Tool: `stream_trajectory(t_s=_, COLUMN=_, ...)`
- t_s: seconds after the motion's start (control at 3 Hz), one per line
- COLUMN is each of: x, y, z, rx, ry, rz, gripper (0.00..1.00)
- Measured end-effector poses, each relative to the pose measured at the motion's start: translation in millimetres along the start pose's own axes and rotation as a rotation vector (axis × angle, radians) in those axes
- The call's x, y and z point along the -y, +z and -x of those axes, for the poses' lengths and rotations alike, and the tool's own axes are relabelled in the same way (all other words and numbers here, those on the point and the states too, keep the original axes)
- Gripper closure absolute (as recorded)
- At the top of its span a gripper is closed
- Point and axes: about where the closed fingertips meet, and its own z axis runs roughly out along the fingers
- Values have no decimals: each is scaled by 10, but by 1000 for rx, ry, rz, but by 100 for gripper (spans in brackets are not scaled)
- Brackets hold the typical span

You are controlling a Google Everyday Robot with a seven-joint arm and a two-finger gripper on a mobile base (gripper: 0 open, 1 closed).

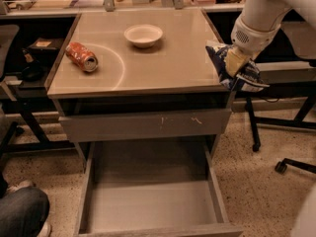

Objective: Place blue chip bag into middle drawer

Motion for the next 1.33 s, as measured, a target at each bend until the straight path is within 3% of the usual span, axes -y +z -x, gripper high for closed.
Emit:
stream_trajectory(t_s=0.33, x=-374, y=-78, z=-460, rx=-31, ry=32, rz=47, gripper=100)
stream_trajectory(t_s=0.67, x=-374, y=-79, z=-460, rx=-30, ry=32, rz=47, gripper=100)
stream_trajectory(t_s=1.0, x=-560, y=-45, z=-597, rx=-44, ry=23, rz=70, gripper=100)
stream_trajectory(t_s=1.33, x=-1056, y=54, z=-861, rx=-71, ry=18, rz=146, gripper=100)
